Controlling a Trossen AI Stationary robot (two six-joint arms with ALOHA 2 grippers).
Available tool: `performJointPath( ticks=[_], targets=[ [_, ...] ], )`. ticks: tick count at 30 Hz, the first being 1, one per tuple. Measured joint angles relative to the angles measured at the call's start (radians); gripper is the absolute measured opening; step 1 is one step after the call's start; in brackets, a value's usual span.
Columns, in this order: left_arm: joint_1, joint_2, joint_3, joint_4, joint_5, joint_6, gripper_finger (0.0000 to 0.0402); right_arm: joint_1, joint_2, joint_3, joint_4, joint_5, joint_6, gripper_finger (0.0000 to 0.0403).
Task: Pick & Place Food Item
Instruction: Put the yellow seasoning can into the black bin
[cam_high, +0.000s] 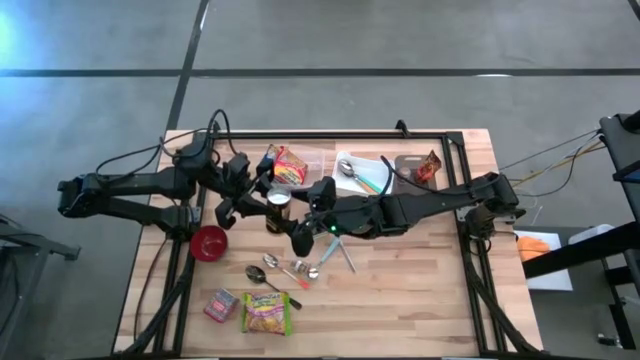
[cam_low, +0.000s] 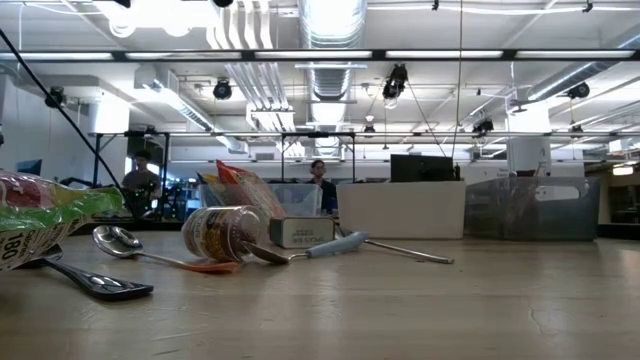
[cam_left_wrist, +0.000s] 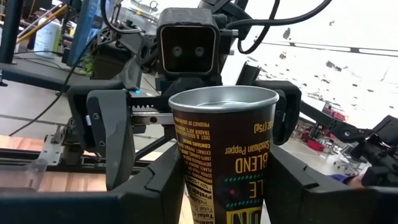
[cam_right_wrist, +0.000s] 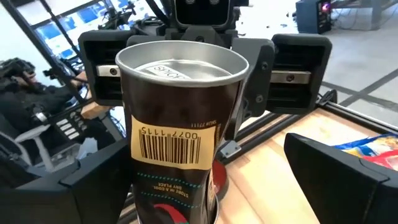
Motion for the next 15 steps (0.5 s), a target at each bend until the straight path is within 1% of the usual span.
performJointPath(
  ticks=[6,11,13,15],
  targets=[
    [0.000,0.001,0.000,0.006,0.000,0.000,0.0160,-0.005,0.000,0.000,0.001,-0.007,-0.027,0.0393],
    [0.000,0.001,-0.001,0.006,0.000,0.000,0.0160,-0.005,0.001,-0.006,-0.005,-0.035,-0.030,0.0390],
    [0.000,0.001,-0.001,0.007,0.000,0.000,0.0160,-0.005,0.001,-0.007,-0.007,-0.036,-0.030,0.0377],
    [0.000,0.001,-0.001,0.008,-0.003,0.000,0.0160,-0.006,0.001,-0.009,-0.006,-0.041,-0.036,0.0352]
  ],
)
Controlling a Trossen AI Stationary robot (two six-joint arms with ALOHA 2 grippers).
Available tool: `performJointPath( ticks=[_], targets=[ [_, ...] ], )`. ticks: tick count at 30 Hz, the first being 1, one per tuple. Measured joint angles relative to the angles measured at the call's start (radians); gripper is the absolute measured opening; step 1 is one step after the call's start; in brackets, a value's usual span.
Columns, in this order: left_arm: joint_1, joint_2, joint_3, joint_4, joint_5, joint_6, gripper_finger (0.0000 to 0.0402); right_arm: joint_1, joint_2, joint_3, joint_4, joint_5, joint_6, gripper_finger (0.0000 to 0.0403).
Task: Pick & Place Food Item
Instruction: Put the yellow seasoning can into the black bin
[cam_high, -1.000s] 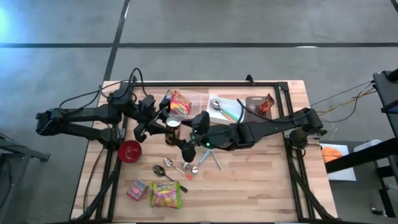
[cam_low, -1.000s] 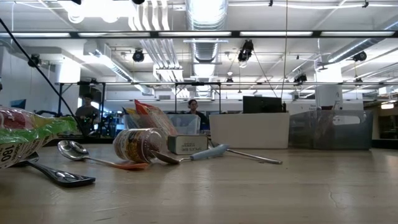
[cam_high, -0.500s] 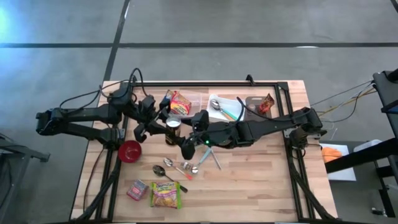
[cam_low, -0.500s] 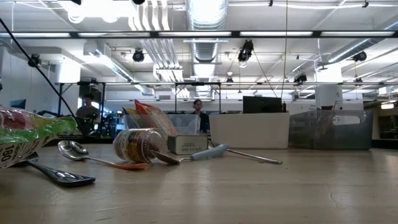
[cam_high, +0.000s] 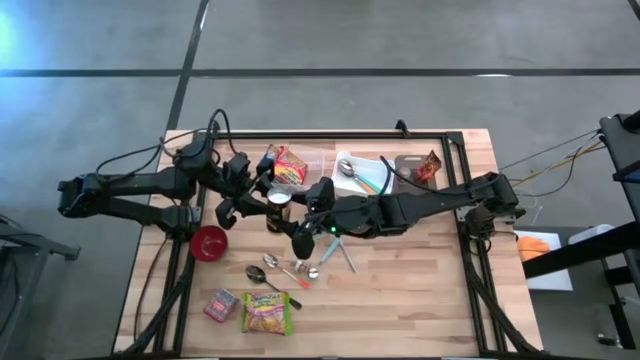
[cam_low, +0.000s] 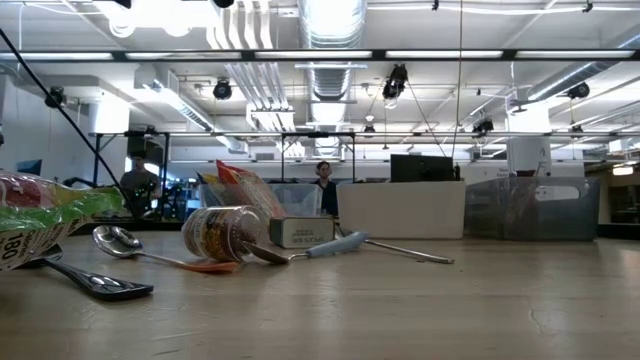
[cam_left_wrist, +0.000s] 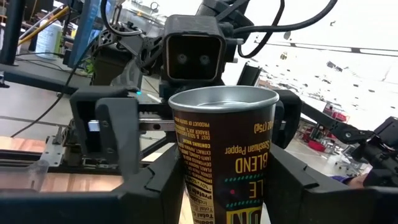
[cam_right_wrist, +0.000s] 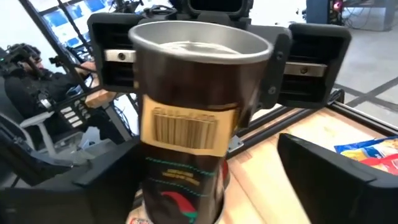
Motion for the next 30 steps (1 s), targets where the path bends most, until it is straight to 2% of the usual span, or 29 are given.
performJointPath(
  ticks=[3,9,12,17,24,26,30],
  targets=[
    [0.000,0.001,0.000,-0.003,-0.003,0.000,0.0160,0.000,0.000,0.000,0.001,-0.018,-0.016,0.0293],
    [0.000,0.001,0.000,-0.005,-0.017,0.003,0.0159,-0.003,0.000,0.000,0.000,-0.044,-0.038,0.0151],
    [0.000,0.001,0.000,-0.005,-0.008,-0.021,0.0166,-0.004,0.000,0.000,-0.005,-0.053,-0.084,0.0147],
    [-0.002,0.001,-0.001,-0.012,0.018,-0.093,0.0218,-0.004,-0.001,0.000,-0.049,-0.091,-0.168,0.0146],
    [-0.003,0.001,0.000,-0.125,0.044,-0.136,0.0259,0.030,-0.005,0.003,-0.226,-0.099,-0.380,0.0146],
    [-0.004,0.001,0.000,-0.188,0.046,-0.141,0.0262,0.048,-0.005,0.002,-0.279,-0.058,-0.467,0.0146],
    [-0.002,-0.009,0.007,-0.275,0.063,-0.204,0.0263,0.106,0.001,-0.007,-0.404,0.115,-0.672,0.0143]
  ],
)
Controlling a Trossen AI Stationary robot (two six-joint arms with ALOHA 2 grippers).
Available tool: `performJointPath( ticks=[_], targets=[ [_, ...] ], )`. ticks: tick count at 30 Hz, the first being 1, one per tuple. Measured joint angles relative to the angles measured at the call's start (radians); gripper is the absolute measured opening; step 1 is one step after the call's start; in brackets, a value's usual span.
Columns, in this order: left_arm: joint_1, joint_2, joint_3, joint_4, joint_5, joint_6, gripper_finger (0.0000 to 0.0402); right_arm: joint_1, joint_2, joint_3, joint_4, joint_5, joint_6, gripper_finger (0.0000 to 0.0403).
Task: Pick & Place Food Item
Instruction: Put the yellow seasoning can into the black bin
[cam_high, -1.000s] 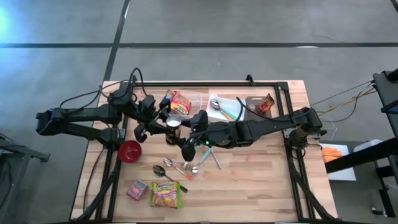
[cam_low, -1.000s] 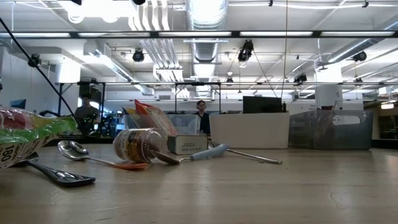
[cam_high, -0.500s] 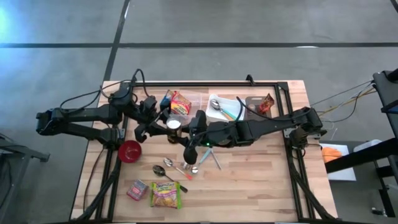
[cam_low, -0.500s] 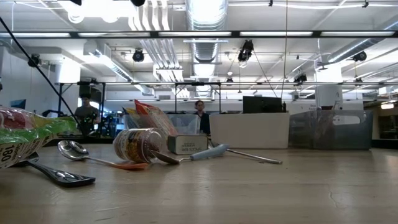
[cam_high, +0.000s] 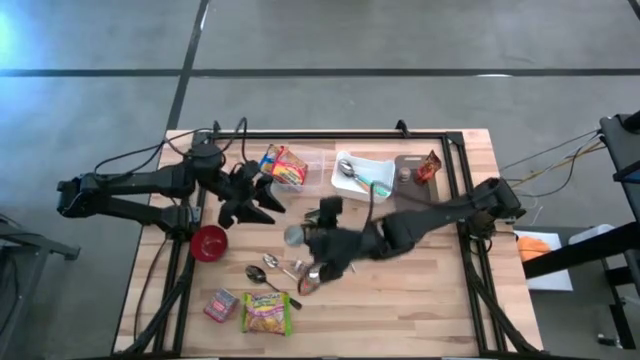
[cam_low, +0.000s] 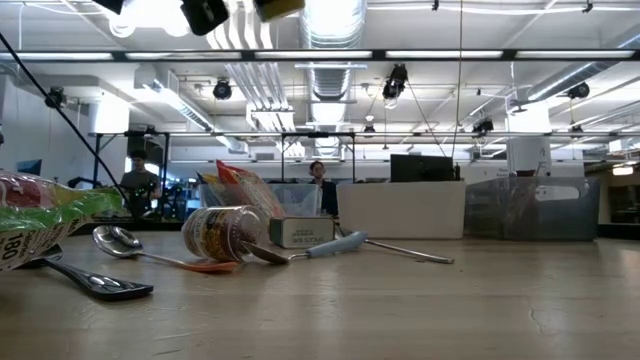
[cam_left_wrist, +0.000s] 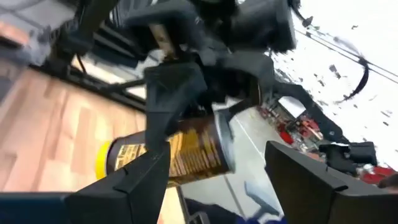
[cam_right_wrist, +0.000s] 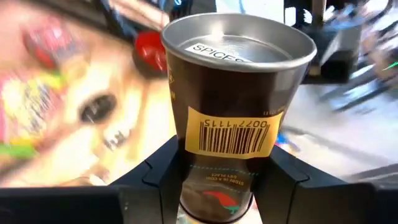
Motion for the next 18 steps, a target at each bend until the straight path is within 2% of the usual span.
performJointPath(
  ticks=[2,5,12,18],
  targets=[
    [-0.001,0.002,-0.004,-0.021,0.000,-0.009,0.0263,0.031,0.012,0.000,-0.057,0.112,-0.080,0.0143],
    [-0.002,-0.009,-0.005,-0.021,-0.011,-0.023,0.0264,0.075,0.023,0.004,-0.035,0.248,-0.182,0.0143],
    [-0.042,-0.007,-0.037,-0.019,-0.064,-0.142,0.0264,0.146,0.064,0.003,-0.016,0.438,-0.487,0.0143],
    [-0.117,-0.006,-0.095,0.025,-0.206,-0.294,0.0265,0.160,0.127,0.005,0.027,0.554,-0.986,0.0143]
  ],
)
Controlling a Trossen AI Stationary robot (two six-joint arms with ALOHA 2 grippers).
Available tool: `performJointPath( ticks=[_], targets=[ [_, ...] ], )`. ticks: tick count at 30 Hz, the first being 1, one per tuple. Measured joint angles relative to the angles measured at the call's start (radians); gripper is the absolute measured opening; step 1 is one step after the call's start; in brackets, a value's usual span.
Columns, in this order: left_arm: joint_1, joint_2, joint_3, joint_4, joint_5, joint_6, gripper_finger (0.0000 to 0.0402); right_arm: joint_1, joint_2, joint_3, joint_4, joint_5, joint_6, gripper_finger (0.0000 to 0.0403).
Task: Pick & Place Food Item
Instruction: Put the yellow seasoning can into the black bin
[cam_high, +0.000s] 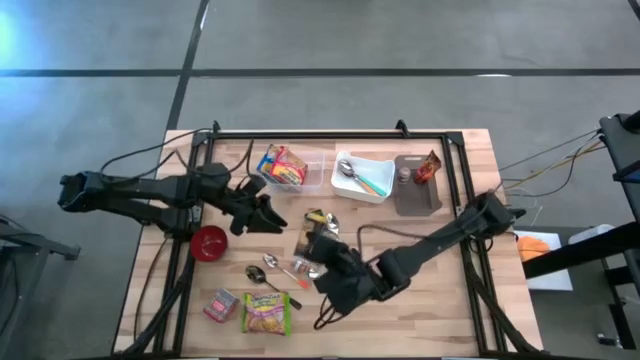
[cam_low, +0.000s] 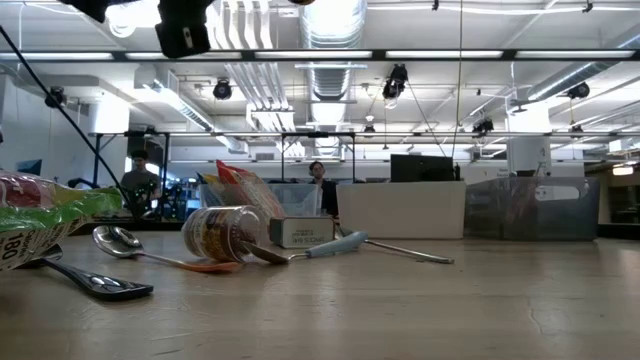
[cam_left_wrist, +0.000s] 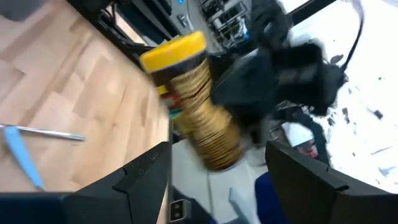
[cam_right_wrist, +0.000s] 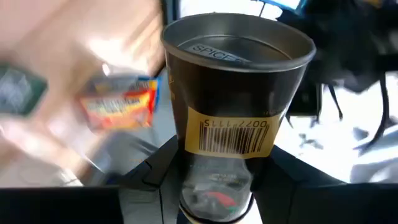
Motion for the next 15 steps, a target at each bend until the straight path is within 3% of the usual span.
performJointPath(
  ticks=[10,15],
  targets=[
    [-0.114,0.003,-0.077,0.085,-0.210,-0.051,0.0265,-0.027,0.071,0.034,0.055,0.023,-0.126,0.0143],
    [-0.120,0.042,-0.101,0.125,-0.228,-0.057,0.0265,-0.027,0.063,0.035,0.097,0.015,-0.160,0.0143]
  ],
)
